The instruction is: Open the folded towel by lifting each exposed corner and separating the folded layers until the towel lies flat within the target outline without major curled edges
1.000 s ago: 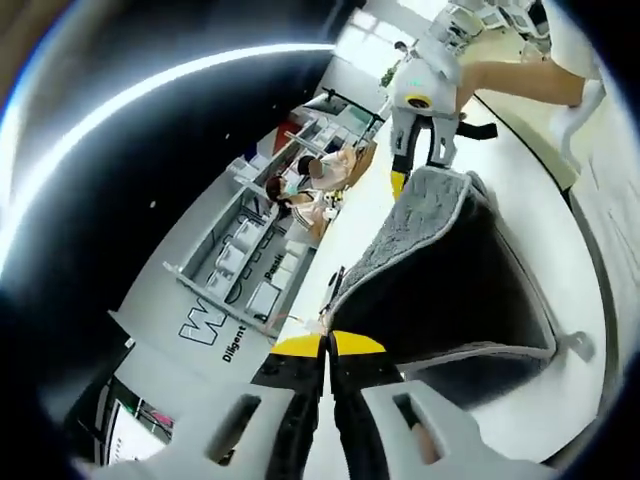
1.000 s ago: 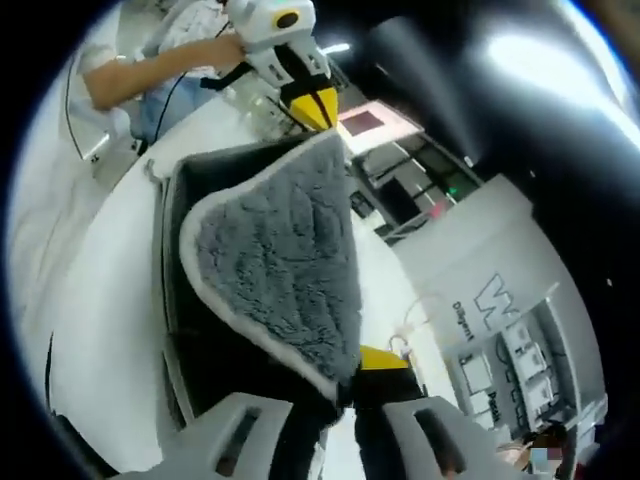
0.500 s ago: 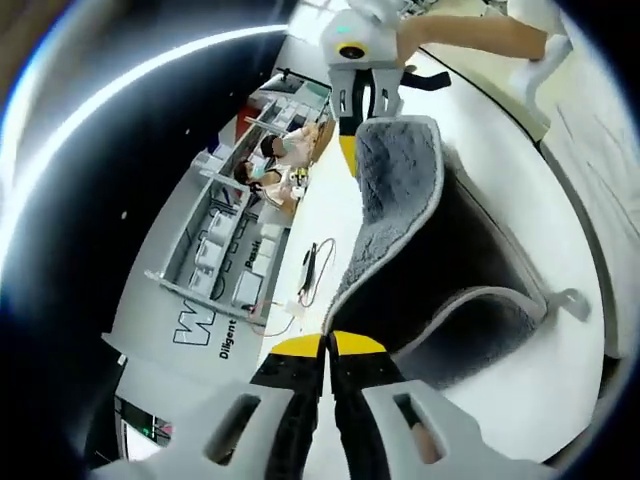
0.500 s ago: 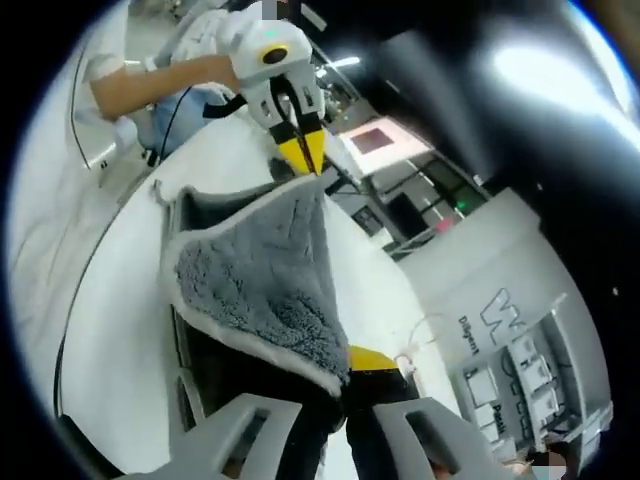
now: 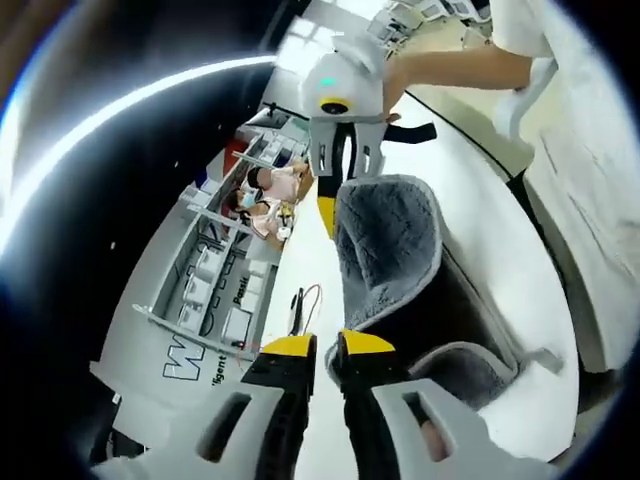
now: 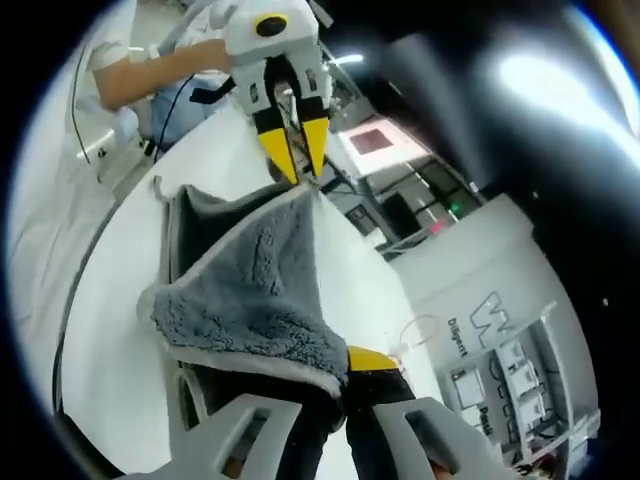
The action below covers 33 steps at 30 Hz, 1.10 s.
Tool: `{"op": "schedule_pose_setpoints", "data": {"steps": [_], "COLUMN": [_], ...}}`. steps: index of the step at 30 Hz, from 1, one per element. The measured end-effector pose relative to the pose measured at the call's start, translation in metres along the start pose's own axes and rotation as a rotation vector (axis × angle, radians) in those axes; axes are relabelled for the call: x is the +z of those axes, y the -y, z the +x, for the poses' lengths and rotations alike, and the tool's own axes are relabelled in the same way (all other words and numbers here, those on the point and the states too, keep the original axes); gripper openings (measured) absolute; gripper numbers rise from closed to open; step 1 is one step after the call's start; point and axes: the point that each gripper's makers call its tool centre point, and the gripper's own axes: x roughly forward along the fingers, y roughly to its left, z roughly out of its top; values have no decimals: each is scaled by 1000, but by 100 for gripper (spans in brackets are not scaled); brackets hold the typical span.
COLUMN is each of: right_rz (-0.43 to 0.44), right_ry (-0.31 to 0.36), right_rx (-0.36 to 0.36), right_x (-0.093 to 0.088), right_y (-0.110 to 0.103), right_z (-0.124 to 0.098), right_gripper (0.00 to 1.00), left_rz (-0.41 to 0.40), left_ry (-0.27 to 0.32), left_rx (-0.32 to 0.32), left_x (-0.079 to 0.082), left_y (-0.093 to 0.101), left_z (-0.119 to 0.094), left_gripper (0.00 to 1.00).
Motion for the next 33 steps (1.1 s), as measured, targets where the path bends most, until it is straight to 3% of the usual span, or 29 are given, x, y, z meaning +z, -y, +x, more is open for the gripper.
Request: {"op": "schedule_pose_setpoints", "data": {"steps": [5,6,7,9,11,12,16,17,19,21,23,24,25,27,29,31,33], "right_rz": [-13,-14,-17,-23,-35,-37,-43,-29,-29,-34,-11,3,20,17,33,44,110], "right_ry": [7,8,8,4,-10,-11,-16,-9,-8,-15,-13,-2,-3,-20,-22,-27,-23], "right_rx": [-18,-21,-27,-30,-25,-25,-44,-43,-44,-48,-45,-43,-55,-60,-84,-78,-96], "right_x": [6,7,8,8,6,6,6,7,6,4,4,5,4,1,0,-4,-11], "right_y": [3,4,4,4,1,1,2,1,-1,-2,-4,-5,-4,-9,-6,-6,-4], "right_z": [-2,-3,-3,-3,-4,-4,-6,-6,-6,-9,-11,-12,-13,-17,-21,-24,-30], "right_gripper": [0,0,0,0,0,0,0,0,0,0,0,0,0,0,0,0,0], "left_rz": [-38,-34,48,105,65,33,21,14,18,5,-23,-16,42,28,48,58,61], "left_ry": [79,83,58,54,73,111,166,179,195,294,321,312,275,307,349,356,359], "left_rx": [-43,-45,-34,-20,-29,-52,-60,-68,-75,-114,-125,-143,-199,-255,-263,-264,-294], "left_x": [23,26,27,30,36,44,61,71,77,103,114,119,125,141,158,165,173], "left_y": [9,10,10,9,10,13,13,14,15,24,30,39,62,81,91,96,109], "left_z": [-1,-1,-1,-1,-2,-3,-7,-8,-9,-10,-5,3,19,26,28,31,38], "left_gripper": [18,24,29,33,34,35,39,42,50,56,56,57,58,59,58,57,47]}}
